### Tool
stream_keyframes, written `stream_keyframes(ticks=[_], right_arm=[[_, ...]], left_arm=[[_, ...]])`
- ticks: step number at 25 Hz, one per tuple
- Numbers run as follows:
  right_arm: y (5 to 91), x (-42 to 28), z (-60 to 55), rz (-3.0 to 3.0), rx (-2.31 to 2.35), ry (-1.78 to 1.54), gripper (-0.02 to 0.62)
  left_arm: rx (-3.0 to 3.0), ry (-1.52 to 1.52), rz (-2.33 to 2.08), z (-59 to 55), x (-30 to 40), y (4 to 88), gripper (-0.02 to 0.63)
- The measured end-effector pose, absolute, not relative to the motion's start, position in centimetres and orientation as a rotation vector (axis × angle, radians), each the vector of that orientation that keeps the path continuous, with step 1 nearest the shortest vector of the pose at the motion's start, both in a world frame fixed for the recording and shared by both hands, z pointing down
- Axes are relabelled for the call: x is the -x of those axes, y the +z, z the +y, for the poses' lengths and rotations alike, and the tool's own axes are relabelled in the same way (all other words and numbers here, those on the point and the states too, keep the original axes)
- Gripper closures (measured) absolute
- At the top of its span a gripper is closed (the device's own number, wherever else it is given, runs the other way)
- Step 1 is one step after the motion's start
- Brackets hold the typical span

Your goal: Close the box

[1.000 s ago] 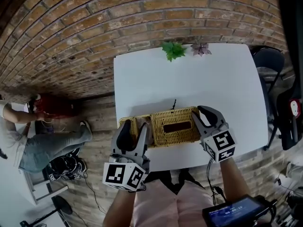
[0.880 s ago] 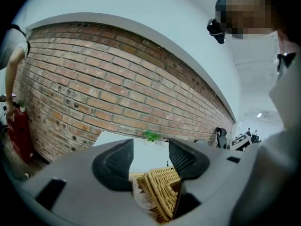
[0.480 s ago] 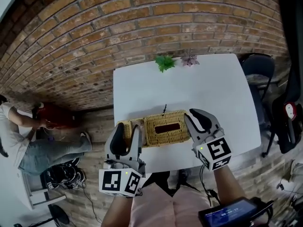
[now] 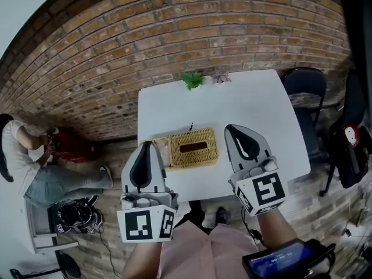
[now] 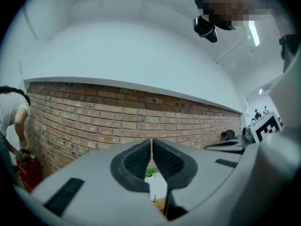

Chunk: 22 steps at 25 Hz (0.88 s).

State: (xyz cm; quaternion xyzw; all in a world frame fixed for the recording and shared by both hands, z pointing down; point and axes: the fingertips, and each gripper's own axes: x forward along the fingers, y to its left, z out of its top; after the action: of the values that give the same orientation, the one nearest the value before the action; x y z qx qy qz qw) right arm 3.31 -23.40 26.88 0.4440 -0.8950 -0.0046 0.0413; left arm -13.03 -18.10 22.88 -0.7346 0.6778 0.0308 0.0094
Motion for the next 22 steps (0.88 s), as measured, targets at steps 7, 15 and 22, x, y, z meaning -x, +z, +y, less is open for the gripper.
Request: stream_keyframes(ticks=[7,15,22], right_arm=[[24.3,-4.8,-21.5,-2.767,-1.368,-0.110,0.595],[23.6,-5.0,-20.6,-2.781,-1.333,-0.140,0.597],[23.7,-5.0,-20.4,-2.786,-1.326,-0.136,0.597]], left_arm=[[2.222,0.095,2.089,-16.2,10.6,20.4,0.586],[2.216,0.091,2.103,-15.9,9.6,20.4,0.586],[2.228,0.091,2.098,-16.0,9.3,20.6,0.586]])
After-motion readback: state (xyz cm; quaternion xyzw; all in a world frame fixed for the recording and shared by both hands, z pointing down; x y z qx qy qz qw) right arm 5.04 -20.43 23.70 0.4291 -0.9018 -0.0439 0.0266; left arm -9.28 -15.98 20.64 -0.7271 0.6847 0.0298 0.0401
